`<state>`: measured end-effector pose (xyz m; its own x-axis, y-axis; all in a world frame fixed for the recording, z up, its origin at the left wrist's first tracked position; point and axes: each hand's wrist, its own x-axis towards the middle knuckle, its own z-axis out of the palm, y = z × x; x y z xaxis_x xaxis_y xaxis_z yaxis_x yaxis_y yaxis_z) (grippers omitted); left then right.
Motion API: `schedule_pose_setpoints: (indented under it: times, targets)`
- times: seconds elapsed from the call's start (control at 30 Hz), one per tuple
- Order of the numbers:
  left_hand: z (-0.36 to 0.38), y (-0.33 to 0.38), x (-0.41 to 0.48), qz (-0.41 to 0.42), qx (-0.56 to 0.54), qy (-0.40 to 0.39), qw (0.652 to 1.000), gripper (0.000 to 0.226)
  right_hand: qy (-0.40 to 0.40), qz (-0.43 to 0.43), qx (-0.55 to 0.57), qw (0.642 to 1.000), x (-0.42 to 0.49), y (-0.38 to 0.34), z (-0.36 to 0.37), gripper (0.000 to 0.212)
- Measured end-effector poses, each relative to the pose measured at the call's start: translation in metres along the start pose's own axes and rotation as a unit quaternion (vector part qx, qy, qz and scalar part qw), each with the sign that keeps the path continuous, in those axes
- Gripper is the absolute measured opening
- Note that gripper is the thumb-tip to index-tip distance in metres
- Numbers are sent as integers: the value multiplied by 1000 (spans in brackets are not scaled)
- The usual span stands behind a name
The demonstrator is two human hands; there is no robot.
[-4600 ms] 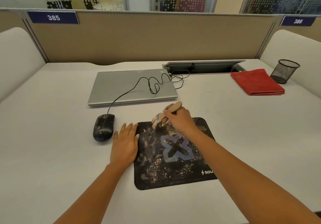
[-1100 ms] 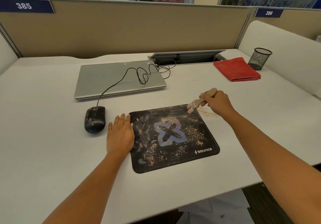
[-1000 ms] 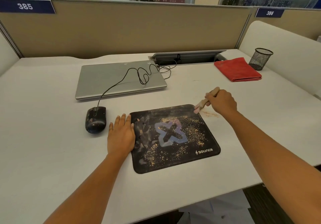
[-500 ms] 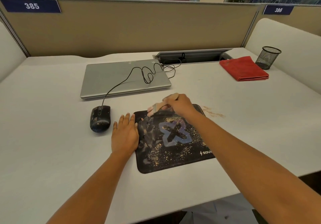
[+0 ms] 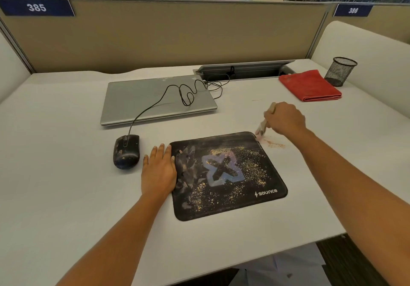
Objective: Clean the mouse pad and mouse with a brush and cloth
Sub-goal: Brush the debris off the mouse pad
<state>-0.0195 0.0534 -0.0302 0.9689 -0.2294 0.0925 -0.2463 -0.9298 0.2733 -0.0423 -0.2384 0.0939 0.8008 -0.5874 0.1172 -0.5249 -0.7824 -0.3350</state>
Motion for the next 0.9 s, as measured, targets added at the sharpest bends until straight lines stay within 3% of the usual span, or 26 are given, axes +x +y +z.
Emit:
schedule_pose_setpoints:
  times: [0.13,0.2,0.37,0.47,0.53,0.6,0.7,0.77,0.9]
  targets:
    - [0,0,0,0,4,0,1000,49,-91,-23,180,979,-8,-3,10,33]
    - [0,-1,0,0,5,-1,1000,49,-90,-19,146,985,-10,3,11,33]
    - [1,-1,0,-1,4,-2,1000,49,41,-48,-37,997,-15,12,3,38]
    - [2,0,1,-3,2,-1,1000,49,70,-79,12,994,-24,-2,6,39]
    - [1,0,1,-4,0,-2,1000,49,3,-87,145,986,-33,-18,14,36]
    - [1,0,1,-3,0,-1,1000,49,-85,-87,271,955,-46,-37,25,30]
    - [-1,0,0,-2,-2,0,1000,49,-160,-90,362,914,-67,-59,43,28]
    - [-1,1,-1,-3,-4,-1,1000,49,-174,-102,356,913,-74,-64,54,27]
    - [-3,2,-2,-1,-2,2,1000,49,-158,-108,258,947,-66,-51,57,33]
